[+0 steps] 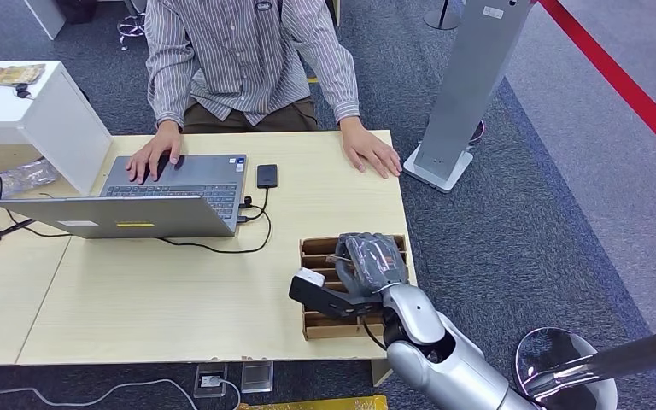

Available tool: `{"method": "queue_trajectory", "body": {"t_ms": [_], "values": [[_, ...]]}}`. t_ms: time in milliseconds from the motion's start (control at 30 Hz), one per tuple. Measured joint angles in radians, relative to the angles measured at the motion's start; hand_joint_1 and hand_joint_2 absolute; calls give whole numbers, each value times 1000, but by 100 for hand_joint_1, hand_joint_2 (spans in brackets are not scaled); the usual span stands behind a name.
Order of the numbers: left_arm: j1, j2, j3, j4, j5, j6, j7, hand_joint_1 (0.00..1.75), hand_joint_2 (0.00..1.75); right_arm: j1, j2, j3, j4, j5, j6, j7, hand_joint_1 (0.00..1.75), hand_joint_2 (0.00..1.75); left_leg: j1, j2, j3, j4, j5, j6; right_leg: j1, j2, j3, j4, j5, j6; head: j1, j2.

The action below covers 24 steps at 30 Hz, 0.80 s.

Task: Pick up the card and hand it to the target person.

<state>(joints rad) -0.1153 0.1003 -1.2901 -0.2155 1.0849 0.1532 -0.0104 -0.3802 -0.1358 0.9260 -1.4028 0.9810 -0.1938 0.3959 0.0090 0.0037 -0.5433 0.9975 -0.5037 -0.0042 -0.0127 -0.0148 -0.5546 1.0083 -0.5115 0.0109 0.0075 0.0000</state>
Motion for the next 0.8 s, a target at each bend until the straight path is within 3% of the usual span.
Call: {"method": "queue_trajectory", "body": {"t_ms": [300,633,800], "values": [[1,0,0,0,1,-2,-2,0,175,0,-5,-32,-57,-127,4,-54,161,175,0,0,0,0,0,0,0,0,0,0,0,0,-1,0],[3,1,3,0,12,-7,1,0,175,-46,-87,-98,-301,-289,169,-16,161,175,0,0,0,0,0,0,0,0,0,0,0,0,1,0],[4,1,7,0,20,-7,1,0,175,-89,-115,-118,-423,-322,202,-12,161,175,0,0,0,0,0,0,0,0,0,0,0,0,-1,0]]}}
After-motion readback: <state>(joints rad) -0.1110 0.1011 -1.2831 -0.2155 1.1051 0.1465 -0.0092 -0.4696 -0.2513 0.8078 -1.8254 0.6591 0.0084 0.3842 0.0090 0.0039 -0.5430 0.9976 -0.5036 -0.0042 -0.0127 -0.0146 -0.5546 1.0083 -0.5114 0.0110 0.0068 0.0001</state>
